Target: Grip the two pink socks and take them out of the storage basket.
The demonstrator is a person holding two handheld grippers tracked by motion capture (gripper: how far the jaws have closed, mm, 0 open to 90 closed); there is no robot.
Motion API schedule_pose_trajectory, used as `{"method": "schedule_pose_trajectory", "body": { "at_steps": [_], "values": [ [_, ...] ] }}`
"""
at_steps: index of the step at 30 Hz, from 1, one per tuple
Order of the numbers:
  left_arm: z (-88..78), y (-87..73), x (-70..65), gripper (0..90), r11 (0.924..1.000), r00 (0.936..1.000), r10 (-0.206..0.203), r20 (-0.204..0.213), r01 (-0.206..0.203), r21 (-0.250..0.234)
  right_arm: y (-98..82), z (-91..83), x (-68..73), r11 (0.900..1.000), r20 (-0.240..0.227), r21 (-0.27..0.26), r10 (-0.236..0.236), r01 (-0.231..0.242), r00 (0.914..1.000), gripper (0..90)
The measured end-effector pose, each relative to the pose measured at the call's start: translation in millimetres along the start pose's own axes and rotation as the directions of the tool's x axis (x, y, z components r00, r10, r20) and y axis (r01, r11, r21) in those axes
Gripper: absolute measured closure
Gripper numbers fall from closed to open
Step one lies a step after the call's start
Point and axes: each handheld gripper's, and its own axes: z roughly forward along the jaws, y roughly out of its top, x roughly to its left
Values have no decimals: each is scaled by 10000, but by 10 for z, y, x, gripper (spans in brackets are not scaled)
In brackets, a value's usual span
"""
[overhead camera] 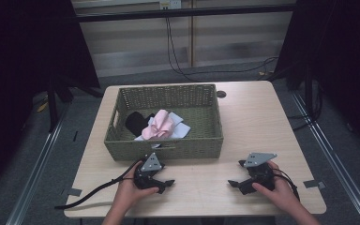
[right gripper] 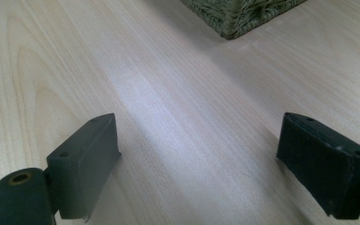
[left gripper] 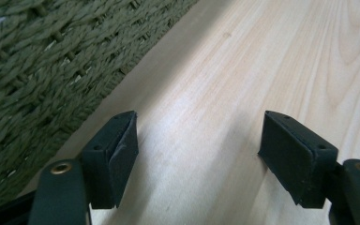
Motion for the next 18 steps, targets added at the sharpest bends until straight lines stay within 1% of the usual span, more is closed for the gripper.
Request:
{"method": "schedule_pose_trajectory", "body": {
  "at_steps": [1, 2, 3, 4, 5, 6, 7, 8, 9, 10, 11, 12, 13, 14, 15, 16, 17, 18],
  "values": [
    [0, 0, 0, 278, 10000, 10000, 0, 0, 0, 0, 0, 0, 0, 10000, 1, 0, 0, 0, 10000, 121],
    [-9, 13, 4, 274, 9998, 9999, 9, 135, -12, 185, 0, 0, 0, 10000, 2, 3, 6, -6, 10000, 121],
    [-14, 27, 9, 268, 9996, 9999, 18, 140, -22, 290, 0, 0, 0, 10000, 0, 0, 5, -5, 10000, 121],
    [-21, 32, 10, 265, 9993, 9997, -114, 224, 106, 350, 0, 0, 0, 10000, 2, 1, 3, -3, 10000, 121],
    [-24, 35, 20, 264, 9993, 9993, -128, 344, 115, 368, 0, 0, 0, 10000, 1, 1, 2, -2, 10000, 121],
    [-24, 35, 20, 262, 9993, 9993, -128, 344, 115, 368, 0, 0, 0, 10000, 1, -1, 3, -3, 10000, 121],
    [-27, 38, 20, 262, 9990, 9989, -226, 410, 210, 397, 0, 0, 0, 10000, 1, -1, 3, -3, 10000, 121],
    [-40, 52, 33, 262, 9982, 9971, -419, 643, 390, 460, 0, 0, 0, 10000, -1, 0, 3, -3, 10000, 121],
    [-48, 63, 49, 262, 9979, 9961, -460, 754, 423, 489, 0, 0, -1, 10000, -2, -3, 6, -6, 10000, 121],
    [-54, 73, 63, 252, 9970, 9929, -642, 998, 596, 488, 1, 1, -1, 10000, -1, -1, 6, -6, 10000, 121],
    [-54, 73, 63, 227, 9970, 9929, -642, 998, 596, 488, 1, 1, -1, 10000, -1, -1, 6, -6, 10000, 121],
    [-72, 96, 99, 214, 9958, 9876, -796, 1354, 727, 552, 2, 3, -4, 10000, 0, -5, -11, 11, 10000, 121],
    [-72, 96, 99, 214, 9958, 9876, -796, 1354, 727, 552, 2, 3, -4, 10000, 0, -5, -11, 11, 10000, 121],
    [-108, 122, 115, 214, 9968, 9903, -582, 1261, 507, 617, 3, 4, -4, 10000, 1, -6, -12, 12, 10000, 121],
    [-108, 122, 115, 214, 9968, 9903, -582, 1261, 507, 617, 3, 4, -4, 10000, 1, -6, -12, 12, 10000, 121],
    [-128, 141, 120, 214, 9971, 9919, -449, 1192, 372, 661, 3, 4, -5, 10000, 2, -5, -14, 14, 10000, 121],
    [-130, 150, 119, 214, 9974, 9916, -458, 1210, 387, 603, 3, 4, -4, 10000, 2, -6, -13, 13, 10000, 121],
    [-146, 173, 122, 214, 9973, 9925, -317, 1181, 236, 700, 3, 4, -4, 10000, 2, -6, -14, 14, 10000, 121]
  ]
}}
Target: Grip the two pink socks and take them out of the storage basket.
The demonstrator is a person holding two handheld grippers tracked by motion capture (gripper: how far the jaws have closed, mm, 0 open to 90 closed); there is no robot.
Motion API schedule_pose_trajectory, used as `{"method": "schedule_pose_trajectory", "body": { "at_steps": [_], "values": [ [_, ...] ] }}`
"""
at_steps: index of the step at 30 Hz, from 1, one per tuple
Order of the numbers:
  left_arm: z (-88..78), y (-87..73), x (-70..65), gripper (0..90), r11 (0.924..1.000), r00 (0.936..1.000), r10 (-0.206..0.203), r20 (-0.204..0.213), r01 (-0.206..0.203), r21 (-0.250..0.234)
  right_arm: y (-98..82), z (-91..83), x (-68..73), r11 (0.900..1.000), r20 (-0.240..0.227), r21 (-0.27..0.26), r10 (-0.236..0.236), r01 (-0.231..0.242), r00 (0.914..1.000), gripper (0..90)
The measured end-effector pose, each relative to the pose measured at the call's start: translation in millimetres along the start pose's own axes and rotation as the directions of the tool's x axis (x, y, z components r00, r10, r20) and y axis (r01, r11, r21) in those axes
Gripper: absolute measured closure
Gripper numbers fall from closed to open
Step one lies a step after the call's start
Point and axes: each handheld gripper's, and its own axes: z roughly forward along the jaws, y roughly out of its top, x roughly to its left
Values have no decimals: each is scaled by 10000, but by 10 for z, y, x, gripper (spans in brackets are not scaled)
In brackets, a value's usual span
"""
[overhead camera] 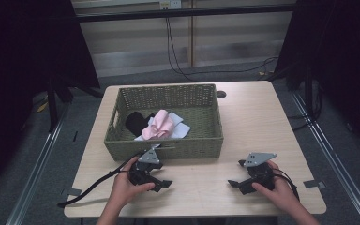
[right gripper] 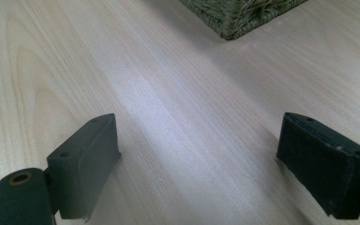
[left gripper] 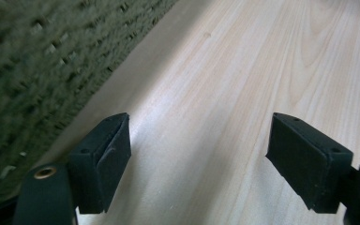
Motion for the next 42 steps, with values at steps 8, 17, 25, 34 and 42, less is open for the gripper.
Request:
{"method": "schedule_pose_trajectory", "body": {
  "at_steps": [8, 17, 25, 34, 42],
  "values": [
    [-69, 150, 25, 171, 9999, 9998, 45, 212, -42, -142, 0, 1, 0, 10000, 1, 2, -3, 3, 10000, 121],
    [-215, 294, 80, 181, 9999, 9992, -108, 383, 112, -97, 0, 0, 0, 10000, 0, 2, -2, 2, 10000, 121],
    [-346, 413, 123, 181, 9999, 9987, -70, 504, 74, -74, 0, 1, 1, 10000, 8, 5, -14, 14, 10000, 121],
    [-468, 559, 132, 191, 9998, 9982, -196, 569, 198, -20, 0, 1, 1, 10000, 10, 7, -14, 14, 10000, 121],
    [-637, 716, 181, 191, 9996, 9991, -101, 406, 90, 279, 1, 1, 1, 10000, 11, 6, -12, 12, 10000, 121]
  ]
}}
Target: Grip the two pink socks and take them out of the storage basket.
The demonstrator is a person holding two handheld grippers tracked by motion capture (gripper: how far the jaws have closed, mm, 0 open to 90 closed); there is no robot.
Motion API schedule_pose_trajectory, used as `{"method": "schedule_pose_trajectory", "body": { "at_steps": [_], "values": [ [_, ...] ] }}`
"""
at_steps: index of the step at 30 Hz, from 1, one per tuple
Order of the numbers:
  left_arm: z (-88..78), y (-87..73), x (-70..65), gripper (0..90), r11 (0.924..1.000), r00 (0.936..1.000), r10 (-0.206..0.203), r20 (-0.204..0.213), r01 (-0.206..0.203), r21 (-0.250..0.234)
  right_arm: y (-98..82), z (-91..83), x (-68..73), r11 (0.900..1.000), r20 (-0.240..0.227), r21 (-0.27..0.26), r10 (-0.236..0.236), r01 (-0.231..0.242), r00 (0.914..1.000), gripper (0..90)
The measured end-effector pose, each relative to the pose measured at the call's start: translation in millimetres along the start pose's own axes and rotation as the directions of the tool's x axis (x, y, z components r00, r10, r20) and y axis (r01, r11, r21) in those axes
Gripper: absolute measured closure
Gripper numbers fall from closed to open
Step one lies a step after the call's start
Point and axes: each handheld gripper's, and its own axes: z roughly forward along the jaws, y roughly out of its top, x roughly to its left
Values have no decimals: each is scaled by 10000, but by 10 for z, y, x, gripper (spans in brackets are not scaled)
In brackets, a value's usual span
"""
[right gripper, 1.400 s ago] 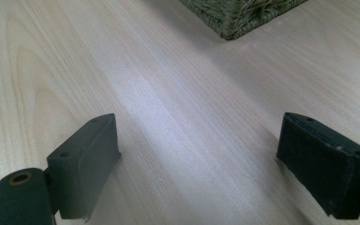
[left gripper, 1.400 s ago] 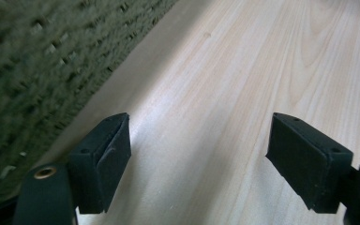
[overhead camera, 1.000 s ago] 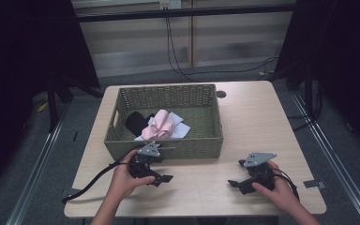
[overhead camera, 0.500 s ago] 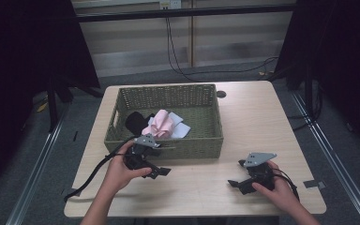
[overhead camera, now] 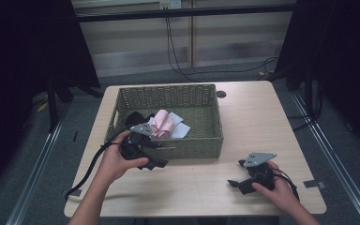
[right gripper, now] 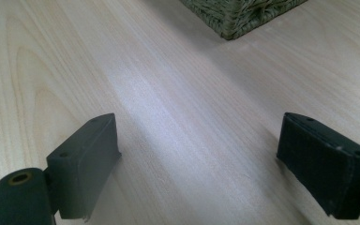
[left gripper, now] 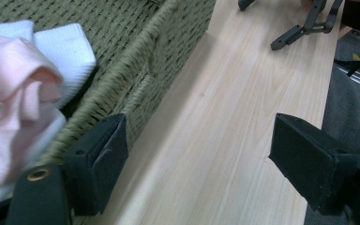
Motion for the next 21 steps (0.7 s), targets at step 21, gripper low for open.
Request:
{"method": "schedule_pose_trajectory", "body": {
  "at_steps": [21],
  "values": [
    [-292, 372, 179, 201, 9981, 9983, -552, -184, 557, 280, 0, 0, 0, 10000, 0, 2, -3, 3, 10000, 121]
  ]
}}
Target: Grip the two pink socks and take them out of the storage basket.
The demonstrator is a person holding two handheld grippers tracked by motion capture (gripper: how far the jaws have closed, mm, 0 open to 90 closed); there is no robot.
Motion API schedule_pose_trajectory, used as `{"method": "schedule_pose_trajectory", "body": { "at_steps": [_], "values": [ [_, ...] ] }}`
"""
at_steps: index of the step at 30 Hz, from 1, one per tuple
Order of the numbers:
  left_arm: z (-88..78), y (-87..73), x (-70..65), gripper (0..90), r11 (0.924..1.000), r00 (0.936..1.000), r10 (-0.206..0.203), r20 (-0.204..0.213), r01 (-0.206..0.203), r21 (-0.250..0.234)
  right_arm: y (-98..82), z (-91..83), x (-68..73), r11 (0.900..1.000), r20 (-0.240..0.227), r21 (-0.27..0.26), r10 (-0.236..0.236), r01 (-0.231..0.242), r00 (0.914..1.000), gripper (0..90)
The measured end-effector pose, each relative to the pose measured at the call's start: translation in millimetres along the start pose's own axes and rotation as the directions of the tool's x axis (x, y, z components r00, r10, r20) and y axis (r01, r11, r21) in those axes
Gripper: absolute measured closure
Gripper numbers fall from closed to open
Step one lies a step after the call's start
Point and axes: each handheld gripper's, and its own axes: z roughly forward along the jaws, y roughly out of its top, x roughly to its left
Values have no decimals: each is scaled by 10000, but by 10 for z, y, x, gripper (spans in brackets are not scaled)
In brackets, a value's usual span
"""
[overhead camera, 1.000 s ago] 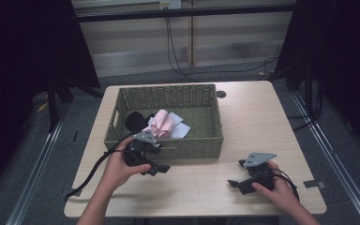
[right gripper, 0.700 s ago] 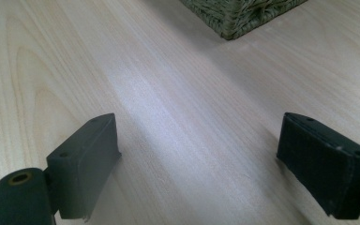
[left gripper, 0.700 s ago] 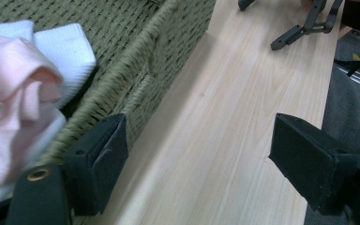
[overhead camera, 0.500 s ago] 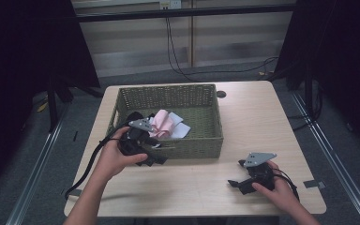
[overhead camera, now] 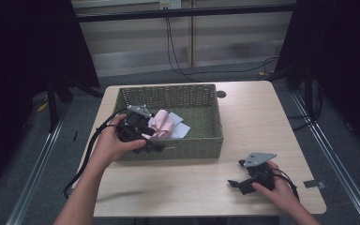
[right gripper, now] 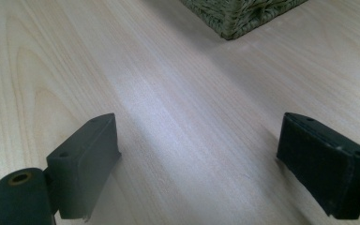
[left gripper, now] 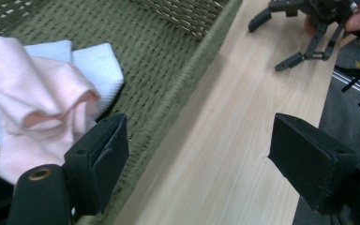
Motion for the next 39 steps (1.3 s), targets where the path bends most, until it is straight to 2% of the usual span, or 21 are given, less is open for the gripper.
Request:
{"method": "schedule_pose_trajectory", "body": {
  "at_steps": [2, 6, 11, 14, 17, 20, 21, 24, 27, 28, 30, 31, 32, 34, 37, 39],
  "values": [
    [-20, 35, 32, 207, 9998, 9997, -207, -115, 207, -30, 0, 0, 0, 10000, 0, 0, -1, 1, 10000, 121],
    [-38, 88, 111, 211, 9992, 9991, -367, -198, 370, 157, 0, 0, 0, 10000, 1, -1, 0, 0, 10000, 121],
    [-42, 145, 274, 216, 9967, 9958, -761, -502, 774, 255, 0, 0, 0, 10000, 0, -1, 4, -4, 10000, 121],
    [-35, 153, 331, 219, 9954, 9947, -832, -598, 859, 432, 0, 0, 0, 10000, 1, -3, 0, 0, 10000, 121],
    [-7, 167, 422, 220, 9913, 9886, -1212, -895, 1252, 404, 0, 0, 0, 10000, 0, -1, 2, -2, 10000, 121],
    [12, 180, 480, 222, 9895, 9867, -1304, -972, 1357, 503, 0, 0, 0, 10000, 0, -1, 2, -2, 10000, 121],
    [39, 189, 523, 225, 9865, 9826, -1469, -1133, 1540, 561, 0, 0, 0, 10000, -1, -1, 2, -2, 10000, 121],
    [63, 195, 575, 231, 9838, 9789, -1623, -1240, 1702, 558, 1, 1, 2, 10000, 6, -14, 31, -31, 10000, 121],
    [123, 209, 674, 240, 9791, 9708, -1858, -1517, 1960, 551, 1, 1, 1, 10000, 4, -14, 32, -32, 10000, 121],
    [123, 209, 674, 251, 9791, 9708, -1858, -1517, 1960, 551, 1, 1, 1, 10000, 4, -14, 32, -32, 10000, 121],
    [168, 213, 714, 272, 9757, 9663, -1980, -1643, 2104, 615, 1, 1, 1, 10000, 1, -15, 30, -30, 10000, 121],
    [216, 215, 762, 281, 9722, 9621, -2083, -1761, 2234, 705, 1, 1, 1, 10000, 3, -16, 32, -32, 10000, 121],
    [216, 215, 762, 287, 9722, 9621, -2083, -1761, 2234, 705, 1, 1, 1, 10000, 3, -16, 32, -32, 10000, 121],
    [260, 217, 802, 293, 9694, 9578, -2172, -1884, 2343, 736, 1, 1, 1, 10000, 5, -15, 32, -32, 10000, 121],
    [357, 216, 890, 309, 9600, 9482, -2471, -1995, 2676, 828, 1, 2, 0, 10000, 6, -32, 7, -6, 10000, 121],
    [382, 217, 910, 317, 9582, 9466, -2512, -2021, 2728, 866, 1, 2, -1, 10000, 17, -30, -6, 6, 10000, 121]
  ]
}}
